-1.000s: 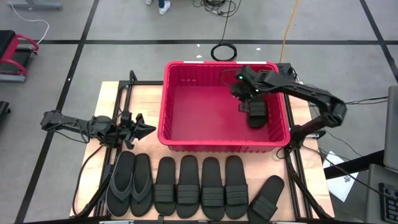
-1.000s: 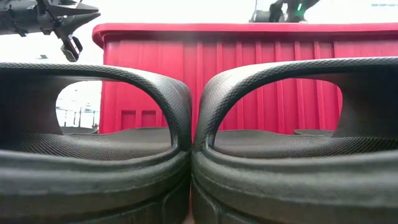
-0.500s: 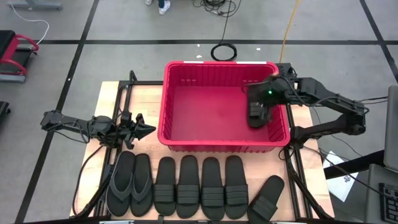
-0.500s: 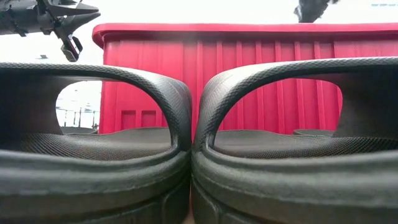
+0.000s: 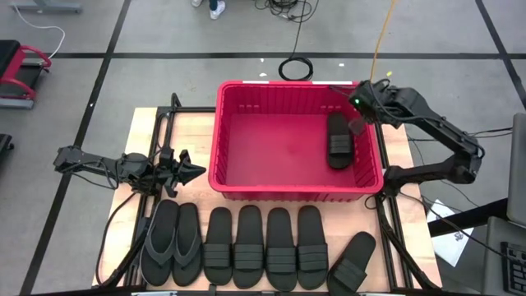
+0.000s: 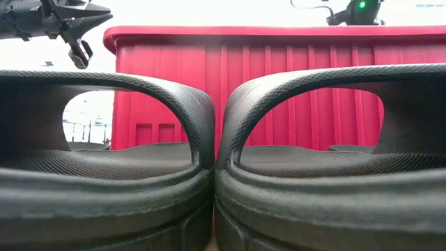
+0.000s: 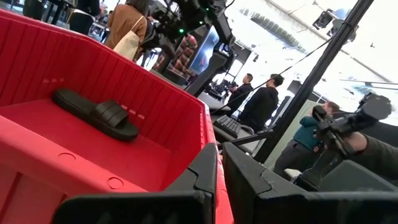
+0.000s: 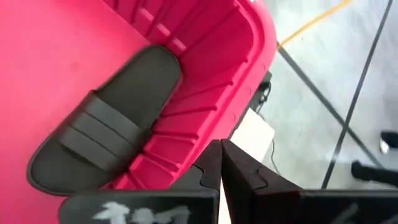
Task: Pick and place slides into bin
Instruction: Adjust the red bin
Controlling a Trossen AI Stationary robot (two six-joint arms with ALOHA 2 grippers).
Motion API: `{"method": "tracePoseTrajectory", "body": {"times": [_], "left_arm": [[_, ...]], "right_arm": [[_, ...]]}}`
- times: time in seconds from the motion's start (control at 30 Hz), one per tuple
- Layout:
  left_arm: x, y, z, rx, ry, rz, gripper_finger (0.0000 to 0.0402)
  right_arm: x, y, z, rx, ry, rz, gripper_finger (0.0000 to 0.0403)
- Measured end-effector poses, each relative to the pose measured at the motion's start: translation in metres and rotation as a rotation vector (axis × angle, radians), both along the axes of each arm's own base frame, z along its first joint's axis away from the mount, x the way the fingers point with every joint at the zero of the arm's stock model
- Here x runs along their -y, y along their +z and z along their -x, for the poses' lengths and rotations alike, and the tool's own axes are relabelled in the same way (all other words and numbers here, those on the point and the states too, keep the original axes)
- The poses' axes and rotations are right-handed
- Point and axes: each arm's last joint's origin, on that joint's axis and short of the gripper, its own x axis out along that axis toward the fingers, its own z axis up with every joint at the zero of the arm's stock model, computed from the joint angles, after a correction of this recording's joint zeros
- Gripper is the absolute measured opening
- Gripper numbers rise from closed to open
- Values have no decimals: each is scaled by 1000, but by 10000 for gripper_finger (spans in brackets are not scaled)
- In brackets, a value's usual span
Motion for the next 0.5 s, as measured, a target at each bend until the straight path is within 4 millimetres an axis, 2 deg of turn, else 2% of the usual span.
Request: {"method": "tracePoseTrajectory", "body": {"times": [0.2,0.4,0.5], "left_arm": [[0,0,0,-1,0,2,26],[1,0,0,0,-34,17,26],[1,0,0,-1,-52,12,26]], "right_arm": [[15,-3,12,19,-155,-3,0],[26,-27,19,112,-259,-160,0],[30,-37,18,151,-281,-181,0]]}}
